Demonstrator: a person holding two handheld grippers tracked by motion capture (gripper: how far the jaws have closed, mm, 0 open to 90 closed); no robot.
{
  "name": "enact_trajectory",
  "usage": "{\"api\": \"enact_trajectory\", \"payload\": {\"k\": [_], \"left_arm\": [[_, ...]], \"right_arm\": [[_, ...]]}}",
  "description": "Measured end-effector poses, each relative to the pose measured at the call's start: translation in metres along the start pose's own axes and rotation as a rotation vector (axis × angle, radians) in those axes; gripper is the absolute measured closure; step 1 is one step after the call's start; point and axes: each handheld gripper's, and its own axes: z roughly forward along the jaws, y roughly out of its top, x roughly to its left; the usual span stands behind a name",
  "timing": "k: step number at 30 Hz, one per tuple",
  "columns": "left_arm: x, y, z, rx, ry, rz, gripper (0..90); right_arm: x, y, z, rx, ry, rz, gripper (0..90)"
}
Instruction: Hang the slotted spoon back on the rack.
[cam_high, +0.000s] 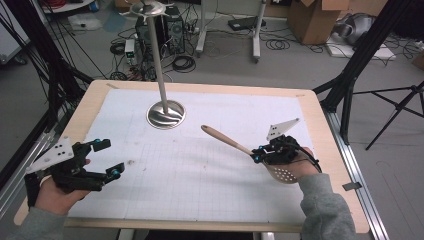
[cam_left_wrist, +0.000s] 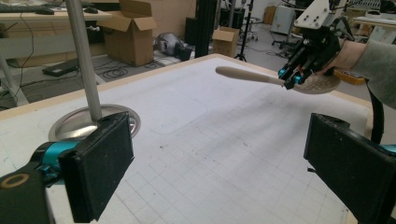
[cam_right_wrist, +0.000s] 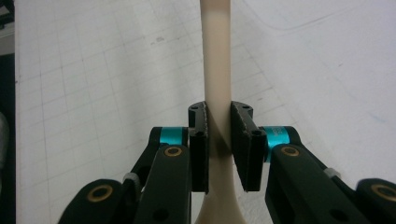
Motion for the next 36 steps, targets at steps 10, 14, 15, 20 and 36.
{"api": "enact_trajectory", "payload": {"k": [10, 14, 15, 20, 36], "left_arm": [[0.0, 0.0, -0.002, -0.001, 0.003, 0.001, 8.5], [-0.001, 0.0, -0.003, -0.002, 0.004, 0.004, 8.5], [-0.001, 0.0, -0.003, -0.002, 0.004, 0.004, 8.5], [-0.001, 0.0, -0.004, -0.002, 0.006, 0.003, 8.5], [-0.002, -0.001, -0.009, -0.004, 0.015, 0.001, 8.5]], "right_arm": [[0.0, 0.021, -0.018, -0.024, -0.039, -0.003, 78.1], [0.0, 0.033, -0.025, -0.053, -0.052, -0.001, 78.0], [0.0, 0.033, -0.025, -0.053, -0.052, -0.001, 78.0], [0.001, 0.046, -0.032, -0.079, -0.077, 0.003, 78.1], [0.005, 0.091, -0.041, -0.132, -0.104, -0.006, 78.0]]}}
